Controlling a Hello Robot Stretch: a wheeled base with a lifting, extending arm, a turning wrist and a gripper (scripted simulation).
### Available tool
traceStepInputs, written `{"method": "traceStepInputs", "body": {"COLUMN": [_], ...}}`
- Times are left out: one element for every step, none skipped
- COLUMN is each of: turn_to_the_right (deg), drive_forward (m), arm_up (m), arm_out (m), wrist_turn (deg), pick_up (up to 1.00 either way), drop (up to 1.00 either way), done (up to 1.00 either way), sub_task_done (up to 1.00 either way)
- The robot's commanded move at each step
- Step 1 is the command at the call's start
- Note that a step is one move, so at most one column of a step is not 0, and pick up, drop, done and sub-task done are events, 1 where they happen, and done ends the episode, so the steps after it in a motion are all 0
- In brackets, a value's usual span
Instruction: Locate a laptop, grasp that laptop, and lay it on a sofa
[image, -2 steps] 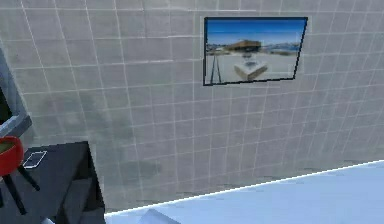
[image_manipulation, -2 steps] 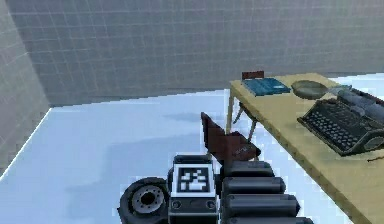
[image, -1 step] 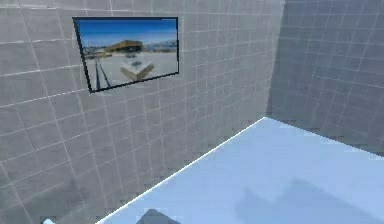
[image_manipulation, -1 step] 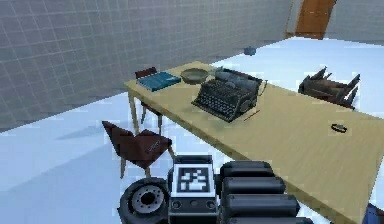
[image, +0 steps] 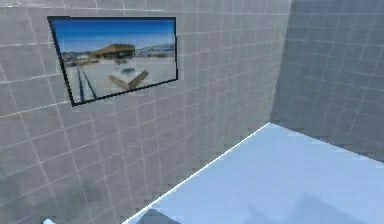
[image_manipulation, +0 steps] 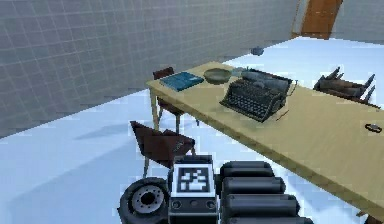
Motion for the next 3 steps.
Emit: {"method": "traceStepInputs", "body": {"turn_to_the_right": [45.0,6.0,0.0], "drive_forward": [0.00,0.00,1.00], "arm_up": [0.00,0.00,0.00], "arm_out": [0.00,0.00,0.00], "wrist_turn": [0.0,0.0,0.0], "pick_up": [0.00,0.00,0.00], "drop": [0.00,0.00,0.00], "done": [0.00,0.00,0.00], "sub_task_done": [0.00,0.00,0.00]}}
